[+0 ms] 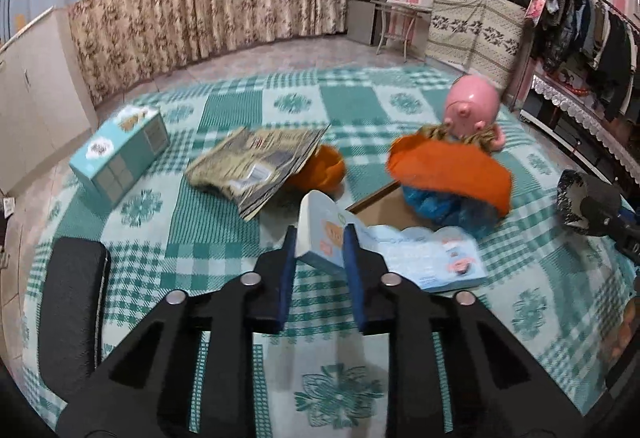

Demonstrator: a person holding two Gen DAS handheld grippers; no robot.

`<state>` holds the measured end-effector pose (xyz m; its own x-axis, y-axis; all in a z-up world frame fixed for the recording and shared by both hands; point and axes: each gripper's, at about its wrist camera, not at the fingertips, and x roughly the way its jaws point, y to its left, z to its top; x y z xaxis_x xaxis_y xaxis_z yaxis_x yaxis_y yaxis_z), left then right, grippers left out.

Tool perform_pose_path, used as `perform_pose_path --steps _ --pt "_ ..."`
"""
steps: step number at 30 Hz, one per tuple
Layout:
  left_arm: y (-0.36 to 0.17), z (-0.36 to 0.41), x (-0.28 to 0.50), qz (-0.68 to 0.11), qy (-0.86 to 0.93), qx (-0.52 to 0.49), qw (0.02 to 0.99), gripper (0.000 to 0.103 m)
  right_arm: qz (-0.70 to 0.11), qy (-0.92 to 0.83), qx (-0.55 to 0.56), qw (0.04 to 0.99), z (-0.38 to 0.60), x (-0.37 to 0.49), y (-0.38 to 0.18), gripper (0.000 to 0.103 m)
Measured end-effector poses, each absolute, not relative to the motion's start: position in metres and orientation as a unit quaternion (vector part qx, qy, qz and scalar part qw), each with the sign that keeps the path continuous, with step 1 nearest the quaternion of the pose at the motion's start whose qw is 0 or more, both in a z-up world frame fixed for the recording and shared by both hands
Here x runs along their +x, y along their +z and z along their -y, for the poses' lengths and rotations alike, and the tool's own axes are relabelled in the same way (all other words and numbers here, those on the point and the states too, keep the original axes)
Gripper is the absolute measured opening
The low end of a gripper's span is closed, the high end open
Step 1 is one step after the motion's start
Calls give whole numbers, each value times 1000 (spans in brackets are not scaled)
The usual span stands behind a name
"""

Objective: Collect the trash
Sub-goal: 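Grasp the booklet with the left tool while the right tool grasps the black cylinder, then carry booklet and cylinder over the blue basket and open both tools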

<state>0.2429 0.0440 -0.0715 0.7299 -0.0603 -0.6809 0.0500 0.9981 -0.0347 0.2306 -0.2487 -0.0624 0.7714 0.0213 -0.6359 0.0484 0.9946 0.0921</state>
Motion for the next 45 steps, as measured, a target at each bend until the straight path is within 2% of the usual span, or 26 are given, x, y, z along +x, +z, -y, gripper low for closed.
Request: perform_pose_path --steps 12,20,27,37,45 --pt "-8 -16 206 -283 -40 14 958 8 -301 -41 54 951 295 196 -38 79" --pt "34 27 196 -241 -79 43 966 8 -282 -84 82 952 341 179 -30 78" --pt "62 103 198 -204 -148 64 966 8 -271 -179 76 943 404 152 -21 79" --pt "55 239 198 -191 -275 63 940 8 -292 -303 121 899 507 104 -36 79" --pt "17 339 200 -213 -345 87 910 8 -283 -335 163 884 537 82 -44 78"
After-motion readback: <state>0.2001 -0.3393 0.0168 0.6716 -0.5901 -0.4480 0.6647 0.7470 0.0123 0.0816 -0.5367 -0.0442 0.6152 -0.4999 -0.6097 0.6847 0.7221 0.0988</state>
